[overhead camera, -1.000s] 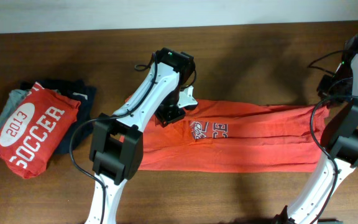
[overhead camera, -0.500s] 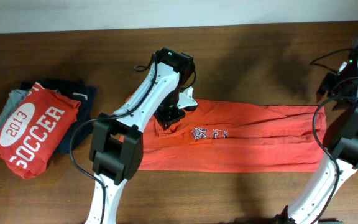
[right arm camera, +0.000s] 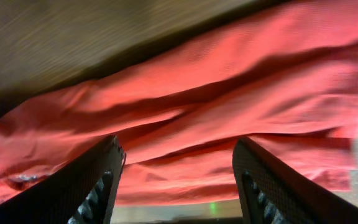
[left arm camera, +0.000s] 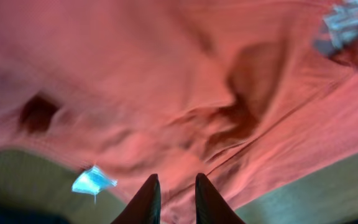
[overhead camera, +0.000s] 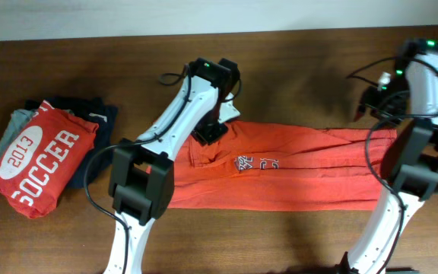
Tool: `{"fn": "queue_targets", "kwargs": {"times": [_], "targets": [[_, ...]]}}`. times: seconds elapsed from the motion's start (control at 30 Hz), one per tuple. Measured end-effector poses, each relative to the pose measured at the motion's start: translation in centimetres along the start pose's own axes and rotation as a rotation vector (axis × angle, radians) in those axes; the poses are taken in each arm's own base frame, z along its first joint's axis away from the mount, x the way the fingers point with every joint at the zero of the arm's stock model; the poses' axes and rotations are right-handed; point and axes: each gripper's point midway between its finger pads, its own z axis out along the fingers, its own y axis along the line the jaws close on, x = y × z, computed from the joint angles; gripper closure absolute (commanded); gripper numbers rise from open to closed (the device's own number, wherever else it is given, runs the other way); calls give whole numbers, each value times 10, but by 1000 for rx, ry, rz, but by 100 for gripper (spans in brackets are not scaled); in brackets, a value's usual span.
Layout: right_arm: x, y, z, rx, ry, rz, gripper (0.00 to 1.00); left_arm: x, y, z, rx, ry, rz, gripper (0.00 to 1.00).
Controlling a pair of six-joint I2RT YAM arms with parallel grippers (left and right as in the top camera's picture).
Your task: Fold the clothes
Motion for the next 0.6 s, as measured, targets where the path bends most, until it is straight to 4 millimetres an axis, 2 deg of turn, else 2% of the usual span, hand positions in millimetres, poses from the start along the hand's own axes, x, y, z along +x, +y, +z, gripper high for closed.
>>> {"fn": "queue_targets", "kwargs": {"times": [0.1, 0.17, 0.2, 0.3, 0.37, 0.43, 0.5, 0.57, 0.6], "targets": [[7, 20, 4, 18, 16, -48, 37, 0, 25, -18, -23, -42, -150, 80], [11, 30, 7, 42, 23, -63, 37, -4, 49, -36, -39, -114, -250, 71], [14, 32, 10, 61, 29, -65, 37, -6, 65, -49, -43, -170, -315, 66], [21, 31, 18, 114, 50, -44, 37, -8, 98, -83, -27, -318, -420, 65], [27, 28, 24, 140, 74, -28, 41, -7, 112, -105, 2, -412, -443, 65], [34, 23, 32, 164, 107, -8, 45, -10, 113, -122, 46, -490, -416, 65], [42, 18, 38, 182, 140, 12, 50, -17, 106, -128, 90, -540, -364, 66], [48, 14, 43, 196, 165, 30, 58, -29, 97, -123, 126, -566, -316, 67], [50, 12, 45, 202, 173, 39, 61, -37, 91, -114, 147, -568, -292, 70]]}}
